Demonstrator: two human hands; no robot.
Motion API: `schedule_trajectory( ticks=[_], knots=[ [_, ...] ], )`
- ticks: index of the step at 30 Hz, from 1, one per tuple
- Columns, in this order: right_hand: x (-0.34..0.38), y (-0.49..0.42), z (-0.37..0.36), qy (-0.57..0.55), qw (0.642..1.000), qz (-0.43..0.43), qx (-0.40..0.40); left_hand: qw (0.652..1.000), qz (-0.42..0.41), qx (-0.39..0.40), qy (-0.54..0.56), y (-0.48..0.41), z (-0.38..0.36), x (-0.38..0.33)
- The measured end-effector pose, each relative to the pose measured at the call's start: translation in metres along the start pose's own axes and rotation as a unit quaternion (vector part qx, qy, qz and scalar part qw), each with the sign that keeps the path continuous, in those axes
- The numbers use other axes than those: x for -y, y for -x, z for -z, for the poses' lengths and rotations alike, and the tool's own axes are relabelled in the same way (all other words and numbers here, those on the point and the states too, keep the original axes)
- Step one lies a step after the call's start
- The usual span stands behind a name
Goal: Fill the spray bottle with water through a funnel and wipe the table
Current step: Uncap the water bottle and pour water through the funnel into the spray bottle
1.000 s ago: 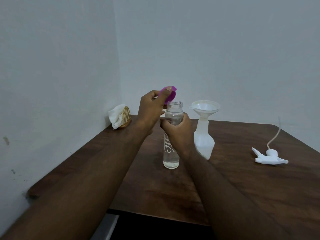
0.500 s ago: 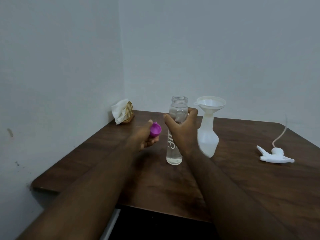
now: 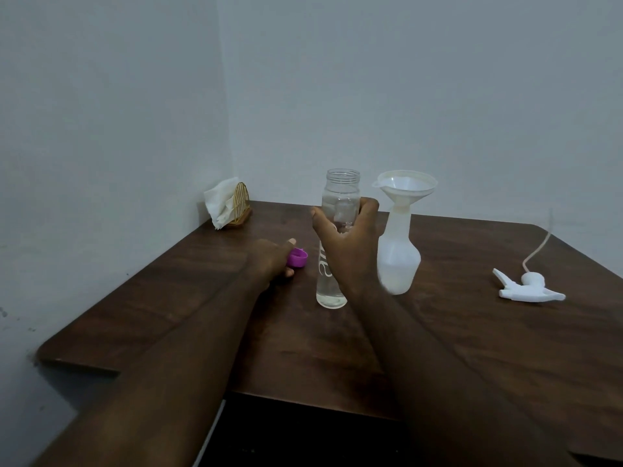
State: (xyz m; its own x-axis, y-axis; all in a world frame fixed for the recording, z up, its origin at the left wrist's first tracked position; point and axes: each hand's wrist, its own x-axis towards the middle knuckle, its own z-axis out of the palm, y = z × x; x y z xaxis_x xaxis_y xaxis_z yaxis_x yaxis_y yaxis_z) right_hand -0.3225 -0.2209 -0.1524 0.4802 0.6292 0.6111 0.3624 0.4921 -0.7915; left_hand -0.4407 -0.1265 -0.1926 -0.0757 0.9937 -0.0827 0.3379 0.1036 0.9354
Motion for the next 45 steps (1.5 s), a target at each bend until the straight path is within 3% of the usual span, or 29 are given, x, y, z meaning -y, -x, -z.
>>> schedule_trajectory(
  ticks=[4, 8, 14, 18, 29, 34, 39, 45],
  knots=[
    [0.001, 0.003, 0.001, 0.002, 1.0, -0.004, 0.01, 0.995, -0.079, -0.012, -0.054, 0.004, -0.001, 0.008],
    [0.0, 0.006, 0.005, 0.02, 0.999, -0.013, 0.032, 0.992, -0.099, -0.035, -0.064, 0.008, -0.004, 0.01],
    [0.0, 0.012, 0.013, 0.051, 0.996, -0.033, 0.064, 0.974, -0.14, -0.137, -0.115, 0.01, -0.008, 0.014],
    [-0.008, 0.02, 0.018, 0.094, 0.99, -0.066, 0.084, 0.947, -0.24, -0.172, -0.127, 0.018, -0.006, 0.017],
    [0.0, 0.03, 0.062, 0.106, 0.985, -0.078, 0.115, 0.908, -0.363, -0.162, -0.129, 0.026, -0.009, 0.018],
    [0.0, 0.026, 0.098, 0.142, 0.984, -0.065, 0.091, 0.915, -0.367, -0.143, -0.084, 0.039, -0.022, 0.006],
    [-0.006, 0.018, 0.124, 0.166, 0.982, -0.07, 0.065, 0.944, -0.323, -0.06, 0.036, 0.063, -0.044, -0.04],
    [-0.005, 0.011, 0.141, 0.18, 0.978, -0.067, 0.075, 0.97, -0.171, 0.076, 0.158, 0.081, -0.055, -0.099]
  ],
)
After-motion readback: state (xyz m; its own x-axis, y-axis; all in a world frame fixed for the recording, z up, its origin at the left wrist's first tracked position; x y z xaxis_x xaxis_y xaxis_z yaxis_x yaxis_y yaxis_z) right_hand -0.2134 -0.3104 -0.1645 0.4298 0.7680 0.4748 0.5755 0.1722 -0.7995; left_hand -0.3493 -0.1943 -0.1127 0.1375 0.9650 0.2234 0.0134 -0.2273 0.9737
